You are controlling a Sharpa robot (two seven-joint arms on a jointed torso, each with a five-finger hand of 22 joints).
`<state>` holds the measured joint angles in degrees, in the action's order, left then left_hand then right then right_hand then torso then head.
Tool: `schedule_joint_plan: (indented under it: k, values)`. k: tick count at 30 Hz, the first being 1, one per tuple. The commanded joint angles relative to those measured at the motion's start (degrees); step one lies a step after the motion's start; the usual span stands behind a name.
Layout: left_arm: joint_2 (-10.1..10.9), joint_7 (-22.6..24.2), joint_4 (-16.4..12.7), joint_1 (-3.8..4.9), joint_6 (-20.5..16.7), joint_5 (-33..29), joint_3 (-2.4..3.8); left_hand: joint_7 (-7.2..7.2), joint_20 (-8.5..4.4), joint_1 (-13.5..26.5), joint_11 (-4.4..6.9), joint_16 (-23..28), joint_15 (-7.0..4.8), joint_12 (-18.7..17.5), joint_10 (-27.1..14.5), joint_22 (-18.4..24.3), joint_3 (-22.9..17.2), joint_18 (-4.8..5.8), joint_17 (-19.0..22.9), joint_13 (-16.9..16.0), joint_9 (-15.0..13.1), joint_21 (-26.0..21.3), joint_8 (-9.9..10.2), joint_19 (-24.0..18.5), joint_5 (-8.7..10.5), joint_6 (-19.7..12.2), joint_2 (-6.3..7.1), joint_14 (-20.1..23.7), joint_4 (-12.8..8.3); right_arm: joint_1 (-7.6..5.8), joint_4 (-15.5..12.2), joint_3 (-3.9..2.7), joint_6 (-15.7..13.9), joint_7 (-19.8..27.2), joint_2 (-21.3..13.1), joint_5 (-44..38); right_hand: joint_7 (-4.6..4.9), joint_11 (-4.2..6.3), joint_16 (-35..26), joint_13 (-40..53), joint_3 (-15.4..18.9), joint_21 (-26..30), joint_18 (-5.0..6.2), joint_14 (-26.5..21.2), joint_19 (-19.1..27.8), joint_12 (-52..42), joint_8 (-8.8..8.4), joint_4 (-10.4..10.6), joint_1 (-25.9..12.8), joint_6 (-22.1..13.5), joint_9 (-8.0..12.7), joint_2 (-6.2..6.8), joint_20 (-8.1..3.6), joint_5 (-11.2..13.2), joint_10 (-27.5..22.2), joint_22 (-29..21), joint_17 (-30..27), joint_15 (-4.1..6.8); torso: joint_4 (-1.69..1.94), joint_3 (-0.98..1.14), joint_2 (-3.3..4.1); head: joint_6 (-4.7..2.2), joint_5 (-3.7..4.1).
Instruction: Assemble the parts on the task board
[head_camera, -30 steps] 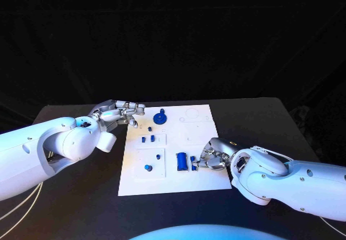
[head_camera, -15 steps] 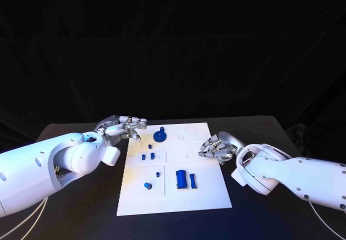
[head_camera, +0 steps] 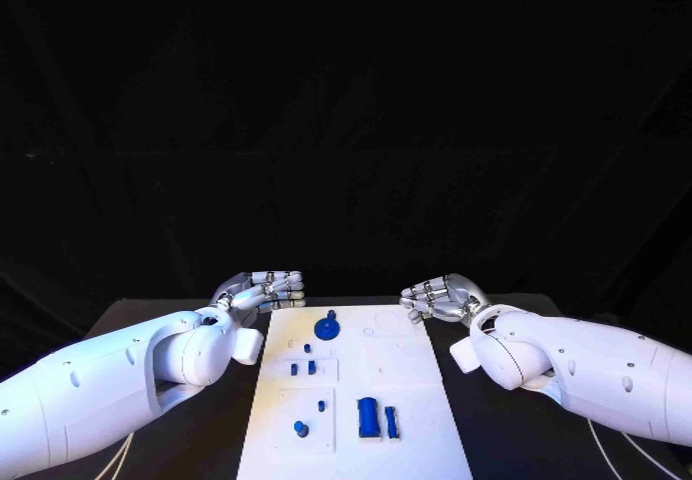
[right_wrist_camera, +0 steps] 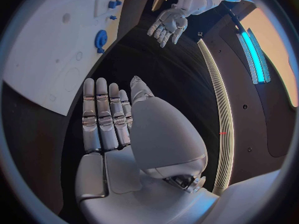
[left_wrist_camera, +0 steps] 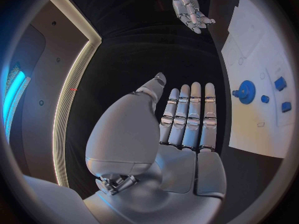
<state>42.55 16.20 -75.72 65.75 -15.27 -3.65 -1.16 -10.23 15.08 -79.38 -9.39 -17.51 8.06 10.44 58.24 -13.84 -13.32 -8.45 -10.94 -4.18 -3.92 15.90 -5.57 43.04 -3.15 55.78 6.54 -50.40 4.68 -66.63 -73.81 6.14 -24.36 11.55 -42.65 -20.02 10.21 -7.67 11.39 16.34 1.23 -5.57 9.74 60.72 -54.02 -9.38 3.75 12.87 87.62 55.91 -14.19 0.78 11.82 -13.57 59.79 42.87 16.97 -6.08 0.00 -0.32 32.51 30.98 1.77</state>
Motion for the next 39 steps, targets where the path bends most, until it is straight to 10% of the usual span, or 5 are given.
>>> schedule_joint_plan:
  k: [1, 15, 16, 23, 39]
  values:
    - [-1.1, 5.0, 1.6, -0.22, -2.2, -3.4, 0.07, 0.70, 1.07, -0.2, -1.16, 3.7, 1.32, -2.0, -1.5, 2.0, 1.1, 0.48, 1.9, 0.6, 0.2, -3.1, 0.9, -1.4, 0.27, -0.8, -0.58, 1.8, 0.0, -0.02, 3.3, -0.05, 5.7, 7.0, 1.9, 7.6, 0.46, -0.49, -2.9, -3.0, 0.0, 1.9, 0.72, -1.0, 0.6, 1.6, -0.18, -0.5, 0.0, 0.0, 1.3, -0.51, 1.00, 0.3, 0.3, -3.3, -2.5, -0.52, -0.22, -0.39, -1.15, -3.26, -1.25]
    - [-4.7, 7.3, 5.6, -1.67, -4.7, -4.6, 0.14, 1.44, 1.63, -1.2, -1.90, 11.6, 2.27, -6.9, -3.0, 7.5, 6.3, 0.31, 7.0, 0.6, 0.2, -9.8, 1.9, 0.3, 0.33, -1.8, -2.22, 0.3, 0.1, 0.90, 9.4, -0.12, 9.3, 9.0, 6.0, 9.7, 0.79, -0.82, -7.7, -12.6, 0.8, 1.9, 0.91, 3.3, 0.7, 5.3, -0.12, -4.0, -2.8, 0.7, 6.8, -2.18, 1.86, 0.6, 3.6, -18.3, -11.4, -0.91, -0.10, -0.22, -2.37, -0.95, -1.85]
    - [-4.5, 4.9, 5.5, -1.59, -3.5, -3.3, 0.07, 4.14, -3.40, 23.0, 1.52, 13.1, -0.82, -10.4, -19.8, 9.2, 8.1, 2.54, 10.9, 4.2, 3.9, -11.4, 5.6, -13.0, 3.15, -17.8, -6.54, 15.7, -4.7, 0.80, 9.4, -0.10, 6.3, 6.8, 5.9, 8.2, -2.45, 1.73, -11.4, -16.3, -1.2, 5.6, -2.92, -16.2, 17.0, 9.4, -3.75, -6.4, -27.9, -16.5, 9.0, -0.78, -2.37, 4.3, -15.6, -25.5, -17.0, 1.14, -0.14, -0.38, -2.19, -1.40, -1.76]
    - [-3.6, 6.0, 3.0, -2.09, -6.7, -2.4, 0.21, 5.38, -5.87, 35.0, 3.11, 17.5, -2.36, -10.4, -27.8, 13.8, 13.3, 3.17, 10.9, 4.2, 3.9, -15.9, 5.6, -19.2, 3.15, -26.0, -6.54, 22.8, -4.7, 1.50, 6.3, -0.84, 3.1, 8.2, 4.9, 9.7, -4.13, 3.00, -11.4, -16.3, -1.2, 5.6, -3.67, -25.6, 24.7, 9.4, -3.75, -7.9, -40.9, -24.8, 10.1, -0.78, -4.29, 6.4, -24.9, -29.4, -17.0, 6.08, -0.09, -0.15, -1.90, 0.21, -1.77]
    - [1.7, 13.1, -13.1, -5.35, -27.3, 3.2, 1.10, 10.23, -10.38, 56.7, 9.39, 17.5, -8.06, -10.4, -42.7, 13.8, 13.3, 8.45, 10.9, 4.2, 3.9, -15.9, 5.6, -30.9, 3.15, -40.6, -6.54, 36.3, -4.7, 6.09, -14.4, -5.74, -18.0, 17.5, -1.5, 19.2, -10.21, 7.67, -11.4, -16.3, -1.2, 5.6, -9.74, -42.8, 39.0, 9.4, -3.75, -12.9, -63.7, -40.0, 14.2, -0.78, -11.82, 13.6, -42.0, -36.0, -17.0, 6.08, 0.00, 0.32, -1.33, 3.40, -1.77]
